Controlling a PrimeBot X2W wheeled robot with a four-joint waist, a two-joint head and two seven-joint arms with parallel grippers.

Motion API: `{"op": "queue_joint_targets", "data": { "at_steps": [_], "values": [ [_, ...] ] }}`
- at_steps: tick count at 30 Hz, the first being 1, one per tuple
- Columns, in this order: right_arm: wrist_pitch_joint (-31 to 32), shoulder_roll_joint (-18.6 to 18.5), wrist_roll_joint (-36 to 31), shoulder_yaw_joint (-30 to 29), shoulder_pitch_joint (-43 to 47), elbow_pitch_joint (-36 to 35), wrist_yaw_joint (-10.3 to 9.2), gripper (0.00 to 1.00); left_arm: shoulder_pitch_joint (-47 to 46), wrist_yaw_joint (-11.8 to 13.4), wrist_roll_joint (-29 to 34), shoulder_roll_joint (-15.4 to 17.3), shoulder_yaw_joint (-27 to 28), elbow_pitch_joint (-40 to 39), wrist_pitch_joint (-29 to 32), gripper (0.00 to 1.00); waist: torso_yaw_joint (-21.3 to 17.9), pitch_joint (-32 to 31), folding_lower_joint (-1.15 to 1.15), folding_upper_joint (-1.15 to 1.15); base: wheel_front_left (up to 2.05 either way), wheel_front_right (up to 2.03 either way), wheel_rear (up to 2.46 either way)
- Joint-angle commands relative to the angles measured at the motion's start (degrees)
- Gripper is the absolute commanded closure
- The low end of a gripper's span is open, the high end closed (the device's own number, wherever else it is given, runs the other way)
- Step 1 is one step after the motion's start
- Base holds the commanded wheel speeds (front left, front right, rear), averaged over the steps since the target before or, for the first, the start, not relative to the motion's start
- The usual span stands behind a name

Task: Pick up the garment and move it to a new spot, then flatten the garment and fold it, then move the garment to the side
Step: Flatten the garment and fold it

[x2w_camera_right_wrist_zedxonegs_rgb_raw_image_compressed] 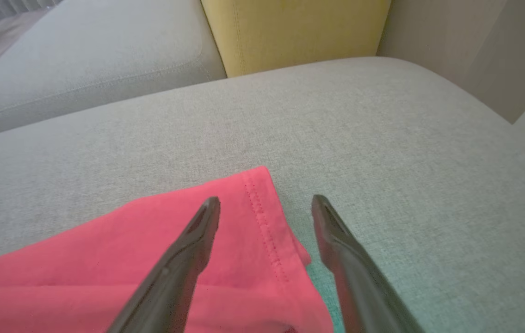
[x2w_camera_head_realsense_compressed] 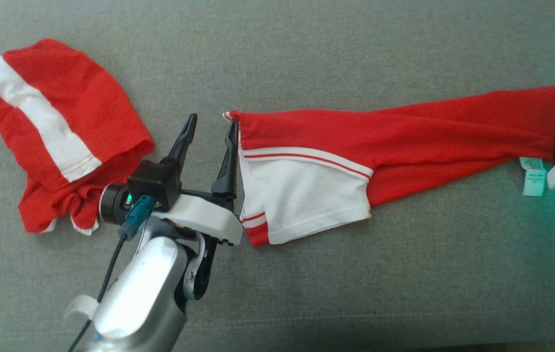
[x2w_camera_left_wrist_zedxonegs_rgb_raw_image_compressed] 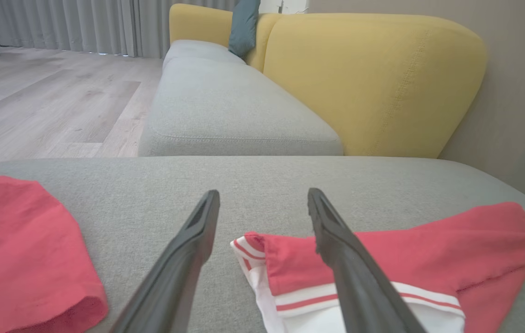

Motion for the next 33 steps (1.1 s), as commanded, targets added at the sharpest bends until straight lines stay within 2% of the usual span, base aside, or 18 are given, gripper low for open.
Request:
{"op": "queue_joint_targets", "data": {
  "at_steps": [1, 10, 20, 21, 22, 33],
  "values": [
    [0.44, -0.65, -1.08, -0.21, -2.19, -0.79, -0.04, 0.00, -2.75, -0.31, 0.59, 0.48, 2.58, -1.60, -0.69, 0.00, 0.66, 1.00, 0.00, 0.00, 0.00, 0.00, 0.00],
    [6.83, 0.27, -7.60, -7.90, -7.37, 6.61, -0.04, 0.00, -3.89, -1.43, 1.98, 0.42, 3.82, -1.45, -0.69, 0.00, 1.57, 4.51, 0.00, 0.00, 0.00, 0.00, 0.00],
    [10.74, 2.53, -8.39, -9.32, -9.33, 8.62, -0.04, 0.00, -4.44, -1.68, 2.82, 0.73, 5.44, -1.66, -0.70, 0.00, 0.33, 6.12, 0.00, 0.00, 0.00, 0.00, 0.00],
    [11.04, 2.62, -8.30, -9.17, -9.30, 8.62, -0.04, 0.73, -4.51, -1.72, 2.87, 0.78, 5.58, -1.63, -0.70, 0.00, 0.20, 6.10, 0.00, 0.00, 0.00, 0.00, 0.00],
    [10.79, 2.71, -8.11, -9.03, -9.29, 8.32, -0.04, 1.00, -4.58, -1.77, 2.91, 0.83, 5.73, -1.60, -0.70, 0.00, 0.06, 6.03, 0.00, 0.00, 0.00, 0.00, 0.00],
    [7.93, 1.81, -6.47, -10.35, -8.06, 5.03, -0.04, 1.00, -3.64, -1.84, 3.09, 0.61, 6.72, -1.18, -0.70, 0.00, -1.45, 3.52, 0.00, 0.00, 0.00, 0.00, 0.00]
  ]
}}
